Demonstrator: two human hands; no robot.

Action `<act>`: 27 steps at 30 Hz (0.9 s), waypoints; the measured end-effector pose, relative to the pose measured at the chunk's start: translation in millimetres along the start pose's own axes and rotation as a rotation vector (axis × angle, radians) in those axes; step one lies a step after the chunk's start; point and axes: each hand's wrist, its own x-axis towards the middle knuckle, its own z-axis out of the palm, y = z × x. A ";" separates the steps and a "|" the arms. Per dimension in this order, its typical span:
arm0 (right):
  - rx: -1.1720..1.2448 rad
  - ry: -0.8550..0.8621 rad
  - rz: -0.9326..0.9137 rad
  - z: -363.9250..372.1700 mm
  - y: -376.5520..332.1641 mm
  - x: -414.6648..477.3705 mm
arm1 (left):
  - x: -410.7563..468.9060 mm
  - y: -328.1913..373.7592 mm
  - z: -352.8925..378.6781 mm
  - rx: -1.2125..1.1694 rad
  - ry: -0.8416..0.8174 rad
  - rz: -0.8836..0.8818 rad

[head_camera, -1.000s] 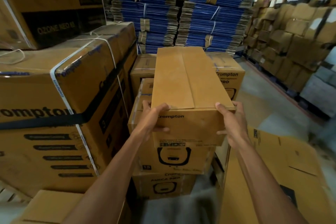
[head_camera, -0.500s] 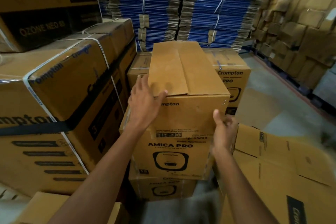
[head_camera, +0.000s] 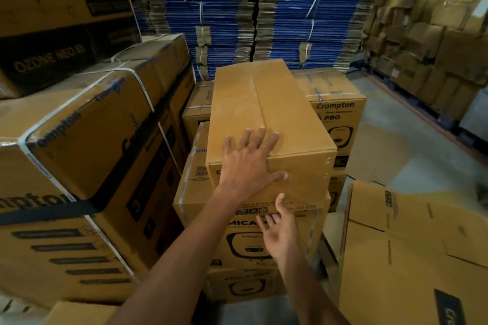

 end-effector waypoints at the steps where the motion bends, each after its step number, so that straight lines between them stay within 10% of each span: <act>1: 0.036 0.003 -0.007 0.7 2.8 -0.5 | -0.9 -1.1 -1.0 -0.006 0.006 0.003; 16: -0.117 -0.049 -0.741 60.2 -68.5 -38.3 | 20.6 -10.7 -72.5 -0.538 0.189 -0.087; 27: -1.351 -0.047 -1.298 135.0 -166.2 -77.7 | -17.0 9.3 -3.2 -1.868 0.483 -0.396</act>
